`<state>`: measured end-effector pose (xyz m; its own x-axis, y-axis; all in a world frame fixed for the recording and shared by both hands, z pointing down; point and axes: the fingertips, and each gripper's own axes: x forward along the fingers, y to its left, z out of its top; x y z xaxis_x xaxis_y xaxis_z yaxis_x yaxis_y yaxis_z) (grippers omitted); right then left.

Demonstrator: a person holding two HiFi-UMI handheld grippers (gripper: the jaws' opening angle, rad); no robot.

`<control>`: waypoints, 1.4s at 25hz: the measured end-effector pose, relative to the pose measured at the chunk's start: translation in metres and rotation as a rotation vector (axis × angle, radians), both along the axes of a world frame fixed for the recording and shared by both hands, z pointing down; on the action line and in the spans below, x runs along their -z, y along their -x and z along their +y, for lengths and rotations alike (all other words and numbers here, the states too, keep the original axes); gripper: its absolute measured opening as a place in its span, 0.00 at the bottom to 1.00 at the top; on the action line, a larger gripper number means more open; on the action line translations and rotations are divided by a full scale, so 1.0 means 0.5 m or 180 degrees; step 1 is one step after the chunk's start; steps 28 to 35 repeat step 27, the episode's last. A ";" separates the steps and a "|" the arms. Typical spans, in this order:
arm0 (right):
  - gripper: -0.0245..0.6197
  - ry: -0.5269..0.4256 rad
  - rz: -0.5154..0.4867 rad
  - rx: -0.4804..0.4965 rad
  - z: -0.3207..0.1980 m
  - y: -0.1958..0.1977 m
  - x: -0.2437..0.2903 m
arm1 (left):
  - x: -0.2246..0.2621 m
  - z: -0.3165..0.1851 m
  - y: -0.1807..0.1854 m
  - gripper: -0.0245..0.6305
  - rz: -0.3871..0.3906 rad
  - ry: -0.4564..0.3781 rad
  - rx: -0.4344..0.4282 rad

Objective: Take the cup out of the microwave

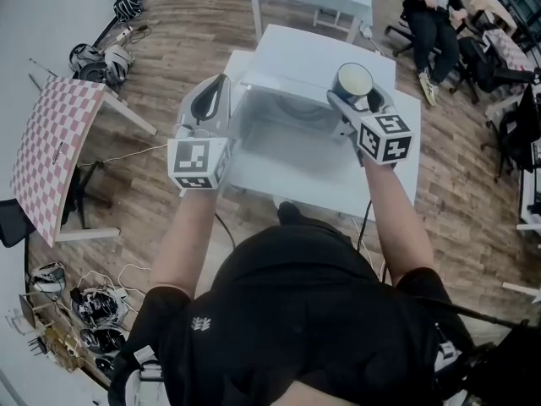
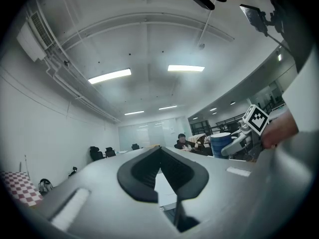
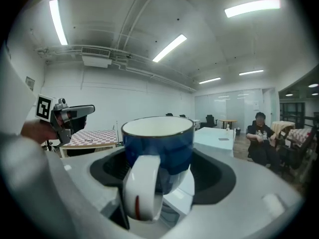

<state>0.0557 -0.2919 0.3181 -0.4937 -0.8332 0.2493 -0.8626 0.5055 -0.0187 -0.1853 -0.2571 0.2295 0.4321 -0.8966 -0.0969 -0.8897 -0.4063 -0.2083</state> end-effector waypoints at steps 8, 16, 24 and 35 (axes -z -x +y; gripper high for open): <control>0.63 -0.0043 0.0005 -0.0065 -0.009 -0.019 0.009 | 0.004 -0.014 -0.017 0.05 0.0026 -0.0017 -0.0037; 0.63 -0.0068 0.0007 -0.0063 -0.011 -0.033 0.009 | 0.009 -0.018 -0.037 0.05 0.0036 -0.0043 -0.0061; 0.63 -0.0103 0.0004 -0.0064 -0.006 -0.032 0.020 | 0.015 -0.013 -0.044 0.05 0.0037 -0.0066 -0.0083; 0.63 -0.0118 0.0000 -0.0057 -0.004 -0.032 0.022 | 0.016 -0.011 -0.046 0.05 0.0032 -0.0071 -0.0086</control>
